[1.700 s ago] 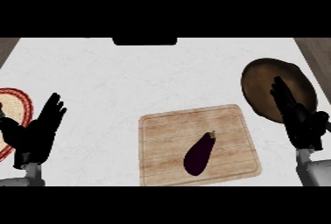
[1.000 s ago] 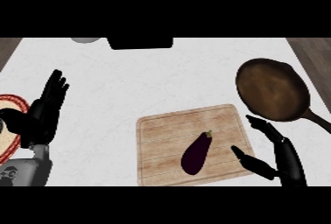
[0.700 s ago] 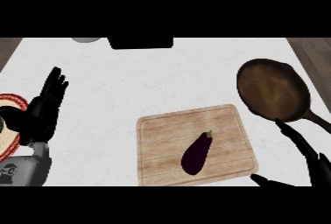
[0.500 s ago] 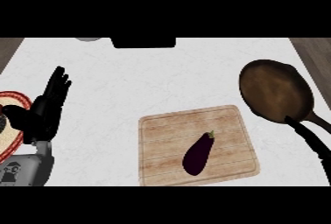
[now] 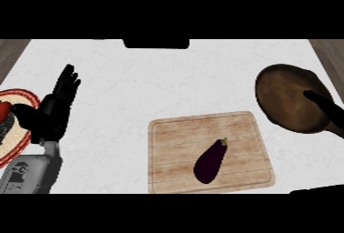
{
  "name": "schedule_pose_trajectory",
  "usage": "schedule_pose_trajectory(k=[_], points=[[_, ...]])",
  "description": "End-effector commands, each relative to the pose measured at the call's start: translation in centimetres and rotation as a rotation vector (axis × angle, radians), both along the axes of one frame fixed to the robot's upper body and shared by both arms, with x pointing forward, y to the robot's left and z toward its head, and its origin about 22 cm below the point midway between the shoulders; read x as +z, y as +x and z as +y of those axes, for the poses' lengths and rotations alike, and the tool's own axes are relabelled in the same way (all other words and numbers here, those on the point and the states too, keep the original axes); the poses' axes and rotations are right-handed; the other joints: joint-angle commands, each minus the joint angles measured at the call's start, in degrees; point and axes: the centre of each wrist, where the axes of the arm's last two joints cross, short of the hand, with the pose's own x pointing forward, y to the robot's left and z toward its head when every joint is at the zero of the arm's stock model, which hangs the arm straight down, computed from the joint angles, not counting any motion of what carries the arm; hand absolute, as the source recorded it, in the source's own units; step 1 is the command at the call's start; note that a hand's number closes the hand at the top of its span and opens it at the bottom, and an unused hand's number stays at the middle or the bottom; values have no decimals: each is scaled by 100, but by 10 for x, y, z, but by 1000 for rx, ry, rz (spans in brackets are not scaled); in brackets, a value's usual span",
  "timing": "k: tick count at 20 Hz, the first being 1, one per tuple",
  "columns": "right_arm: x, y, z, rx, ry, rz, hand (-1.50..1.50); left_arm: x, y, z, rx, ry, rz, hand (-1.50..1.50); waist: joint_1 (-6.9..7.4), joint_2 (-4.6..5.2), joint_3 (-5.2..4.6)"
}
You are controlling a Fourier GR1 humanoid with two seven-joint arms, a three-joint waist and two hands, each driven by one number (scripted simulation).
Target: Pick the eggplant from the cutting board and place it in the pan
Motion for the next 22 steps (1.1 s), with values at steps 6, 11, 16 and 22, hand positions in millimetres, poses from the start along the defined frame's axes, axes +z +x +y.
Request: schedule_pose_trajectory(k=[6,11,16,22], points=[[17,54,51,97,43,96,-150,-4,3,-12,-11,-7,-7,0,19,5,10],[12,53,88,131,95,98,-150,-4,8,-12,-7,-8,17,0,-45,-7,12],[-15,49,76,60,26,201,-150,18,-1,18,-2,-6,1,0,-72,-25,15],[-43,59,98,8,-4,218,-150,5,13,0,9,0,-23,0,-99,-10,13]])
